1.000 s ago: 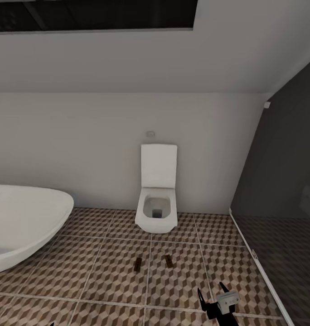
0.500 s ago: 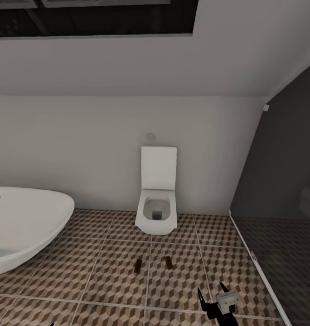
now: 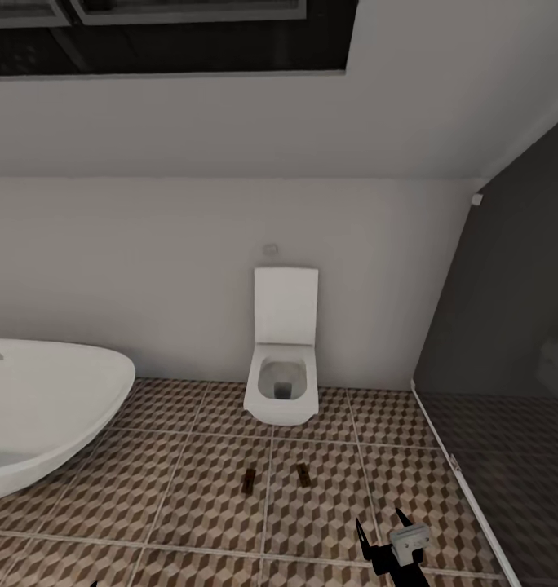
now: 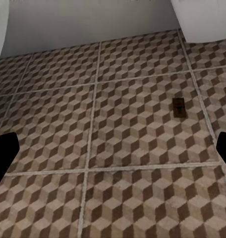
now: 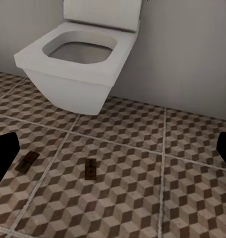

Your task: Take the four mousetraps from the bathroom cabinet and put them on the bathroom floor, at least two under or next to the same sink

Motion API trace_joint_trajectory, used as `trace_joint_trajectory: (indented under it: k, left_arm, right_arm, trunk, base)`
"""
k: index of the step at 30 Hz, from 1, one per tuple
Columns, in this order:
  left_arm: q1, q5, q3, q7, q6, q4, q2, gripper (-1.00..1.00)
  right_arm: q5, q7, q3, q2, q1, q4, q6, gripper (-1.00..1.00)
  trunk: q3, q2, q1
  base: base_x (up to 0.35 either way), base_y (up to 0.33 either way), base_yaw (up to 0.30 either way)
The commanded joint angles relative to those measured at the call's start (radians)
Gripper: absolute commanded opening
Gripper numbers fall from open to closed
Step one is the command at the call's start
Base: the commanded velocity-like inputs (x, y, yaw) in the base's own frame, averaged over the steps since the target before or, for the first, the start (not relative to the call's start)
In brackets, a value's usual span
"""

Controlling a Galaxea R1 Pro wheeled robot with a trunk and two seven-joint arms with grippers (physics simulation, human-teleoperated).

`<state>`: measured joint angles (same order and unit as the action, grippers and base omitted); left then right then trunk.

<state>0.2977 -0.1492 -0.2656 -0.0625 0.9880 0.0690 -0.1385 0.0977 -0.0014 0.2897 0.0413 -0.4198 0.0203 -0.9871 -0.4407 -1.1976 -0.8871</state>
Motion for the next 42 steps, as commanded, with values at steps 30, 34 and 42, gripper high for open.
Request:
trace_joint_trajectory:
  k: [30, 34, 42]
  left_arm:
    - [0.001, -0.003, -0.009, -0.006, 0.005, 0.003, 0.0, 1.0]
    - [0.001, -0.003, -0.009, -0.006, 0.005, 0.003, 0.0, 1.0]
    - [0.001, -0.003, -0.009, -0.006, 0.005, 0.003, 0.0, 1.0]
  right_arm:
    - [0.01, -0.002, 0.008, 0.0, -0.001, 0.0, -0.001, 1.0]
    - [0.01, -0.002, 0.008, 0.0, -0.001, 0.0, -0.001, 1.0]
    - [0.01, -0.002, 0.008, 0.0, -0.001, 0.0, 0.004, 1.0]
  trunk:
    - [0.093, 0.21, 0.115]
    - [0.106, 0.238, 0.13]
    - [0.131, 0.294, 0.161]
  base:
    - [0.0, 0.0, 0.0]
    - [0.0, 0.0, 0.0]
    - [0.0, 0.0, 0.0]
